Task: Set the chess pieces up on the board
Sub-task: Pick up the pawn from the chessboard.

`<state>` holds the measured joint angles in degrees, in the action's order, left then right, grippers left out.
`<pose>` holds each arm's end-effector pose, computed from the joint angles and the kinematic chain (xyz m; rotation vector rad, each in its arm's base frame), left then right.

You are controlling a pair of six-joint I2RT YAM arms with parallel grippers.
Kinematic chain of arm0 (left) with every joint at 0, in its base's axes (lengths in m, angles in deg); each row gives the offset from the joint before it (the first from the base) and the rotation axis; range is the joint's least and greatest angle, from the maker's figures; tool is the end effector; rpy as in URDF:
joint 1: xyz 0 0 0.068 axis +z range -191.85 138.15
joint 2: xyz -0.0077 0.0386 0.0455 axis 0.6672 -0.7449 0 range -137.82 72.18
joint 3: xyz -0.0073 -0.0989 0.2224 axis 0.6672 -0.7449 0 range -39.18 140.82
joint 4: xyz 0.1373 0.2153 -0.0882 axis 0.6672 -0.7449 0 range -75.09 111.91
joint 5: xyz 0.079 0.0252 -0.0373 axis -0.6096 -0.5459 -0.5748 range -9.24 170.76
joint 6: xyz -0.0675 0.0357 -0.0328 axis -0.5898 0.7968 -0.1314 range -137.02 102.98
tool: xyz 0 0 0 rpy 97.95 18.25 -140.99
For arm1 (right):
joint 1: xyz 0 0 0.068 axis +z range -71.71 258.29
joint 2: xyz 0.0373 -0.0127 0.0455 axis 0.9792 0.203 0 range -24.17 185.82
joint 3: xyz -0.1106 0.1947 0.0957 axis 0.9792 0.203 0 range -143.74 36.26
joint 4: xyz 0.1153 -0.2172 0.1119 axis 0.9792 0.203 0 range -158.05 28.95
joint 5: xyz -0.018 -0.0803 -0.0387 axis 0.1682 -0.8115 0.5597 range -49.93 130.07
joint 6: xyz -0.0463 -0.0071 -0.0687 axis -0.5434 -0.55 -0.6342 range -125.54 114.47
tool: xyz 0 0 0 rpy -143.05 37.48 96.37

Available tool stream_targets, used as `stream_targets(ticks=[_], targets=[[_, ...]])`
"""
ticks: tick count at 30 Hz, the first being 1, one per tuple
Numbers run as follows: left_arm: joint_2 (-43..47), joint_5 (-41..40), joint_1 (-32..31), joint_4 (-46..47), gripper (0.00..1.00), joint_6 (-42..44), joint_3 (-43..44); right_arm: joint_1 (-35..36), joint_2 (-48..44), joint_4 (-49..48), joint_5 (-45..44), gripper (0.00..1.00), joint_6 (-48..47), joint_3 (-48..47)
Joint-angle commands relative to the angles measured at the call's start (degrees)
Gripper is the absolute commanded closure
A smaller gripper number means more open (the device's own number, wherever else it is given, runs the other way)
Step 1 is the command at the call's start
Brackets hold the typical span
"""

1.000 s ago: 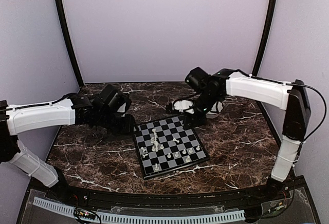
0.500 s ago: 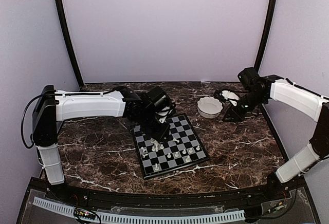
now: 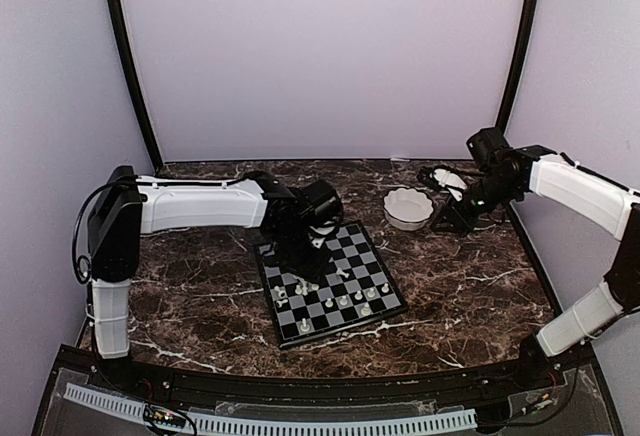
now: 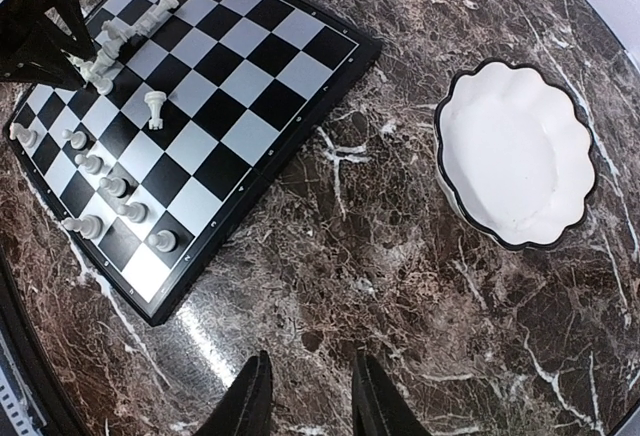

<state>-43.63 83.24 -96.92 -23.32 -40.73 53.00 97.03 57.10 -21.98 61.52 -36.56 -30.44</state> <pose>0.2445 -0.3556 0.1401 0.7838 2.7489 -0.3861 0.2900 0.1265 0.2150 -1.1950 2.2740 0.4112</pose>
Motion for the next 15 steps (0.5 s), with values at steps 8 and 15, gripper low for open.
stream_targets(ticks=[8, 15], targets=[[-3.4, -0.6, 0.6, -3.7, 0.68, -2.0, 4.8, -0.3, 1.2, 0.0, 1.4, 0.7, -0.7, -0.1], [-4.3, 1.5, 0.8, -4.2, 0.74, -1.3, 5.1, -0.2, 1.9, -0.2, 1.3, 0.7, -1.0, -0.3]])
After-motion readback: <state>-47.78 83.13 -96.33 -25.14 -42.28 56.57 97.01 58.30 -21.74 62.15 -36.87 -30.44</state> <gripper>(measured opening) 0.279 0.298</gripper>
